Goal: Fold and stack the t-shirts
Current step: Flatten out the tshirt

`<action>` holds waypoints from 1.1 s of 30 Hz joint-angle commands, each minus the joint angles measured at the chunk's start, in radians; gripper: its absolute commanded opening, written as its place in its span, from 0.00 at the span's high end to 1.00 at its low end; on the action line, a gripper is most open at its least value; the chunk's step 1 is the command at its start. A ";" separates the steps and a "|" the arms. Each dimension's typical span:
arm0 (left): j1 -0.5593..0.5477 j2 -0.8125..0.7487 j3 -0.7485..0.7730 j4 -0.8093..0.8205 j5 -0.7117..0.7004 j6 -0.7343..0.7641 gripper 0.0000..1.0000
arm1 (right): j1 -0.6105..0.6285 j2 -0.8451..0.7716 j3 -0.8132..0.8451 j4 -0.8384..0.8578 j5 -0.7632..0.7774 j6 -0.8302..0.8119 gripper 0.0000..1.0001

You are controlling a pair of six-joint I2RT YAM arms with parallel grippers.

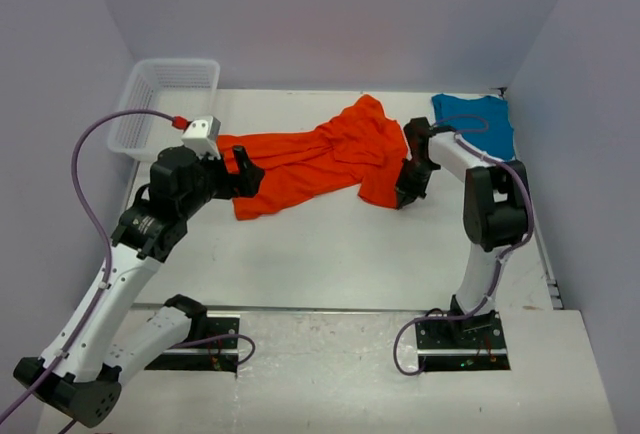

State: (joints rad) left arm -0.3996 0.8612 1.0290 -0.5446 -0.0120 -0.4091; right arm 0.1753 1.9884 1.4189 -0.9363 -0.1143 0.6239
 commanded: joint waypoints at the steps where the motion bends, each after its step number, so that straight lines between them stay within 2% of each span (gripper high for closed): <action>1: 0.004 0.010 -0.033 0.018 0.043 -0.002 0.00 | 0.105 -0.204 -0.090 0.099 0.064 0.060 1.00; 4: 0.004 0.007 -0.047 0.020 0.049 -0.005 0.00 | 0.148 -0.269 -0.145 0.154 0.091 0.068 1.00; 7: 0.004 0.009 -0.044 0.014 0.053 -0.008 0.00 | 0.151 -0.264 -0.156 0.169 0.091 0.037 0.98; 8: 0.004 0.009 -0.041 0.012 0.053 -0.010 0.00 | 0.153 -0.260 -0.156 0.172 0.091 0.025 0.90; 9: 0.004 0.009 -0.041 0.012 0.053 -0.013 0.00 | 0.162 -0.258 -0.159 0.175 0.088 0.016 0.74; 11: 0.004 0.010 -0.041 0.014 0.055 -0.016 0.00 | 0.173 -0.255 -0.161 0.175 0.108 -0.006 0.64; 12: 0.004 0.010 -0.043 0.014 0.055 -0.019 0.00 | 0.182 -0.252 -0.163 0.172 0.110 -0.013 0.51; 16: 0.004 0.024 -0.044 0.020 0.066 -0.022 0.00 | 0.185 -0.252 -0.202 0.179 0.125 -0.004 0.33; 20: 0.004 0.045 -0.034 0.028 0.081 -0.022 0.00 | 0.185 -0.237 -0.209 0.151 0.220 0.049 0.33; 24: 0.004 0.053 -0.018 0.029 0.086 -0.019 0.00 | 0.190 -0.159 -0.143 0.053 0.313 0.118 0.35; 33: 0.004 0.036 0.016 0.002 0.093 0.000 0.00 | 0.185 -0.011 0.017 -0.039 0.340 0.161 0.38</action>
State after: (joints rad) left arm -0.3996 0.9173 0.9936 -0.5438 0.0540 -0.4263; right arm 0.3599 1.9614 1.3739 -0.9295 0.1734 0.7441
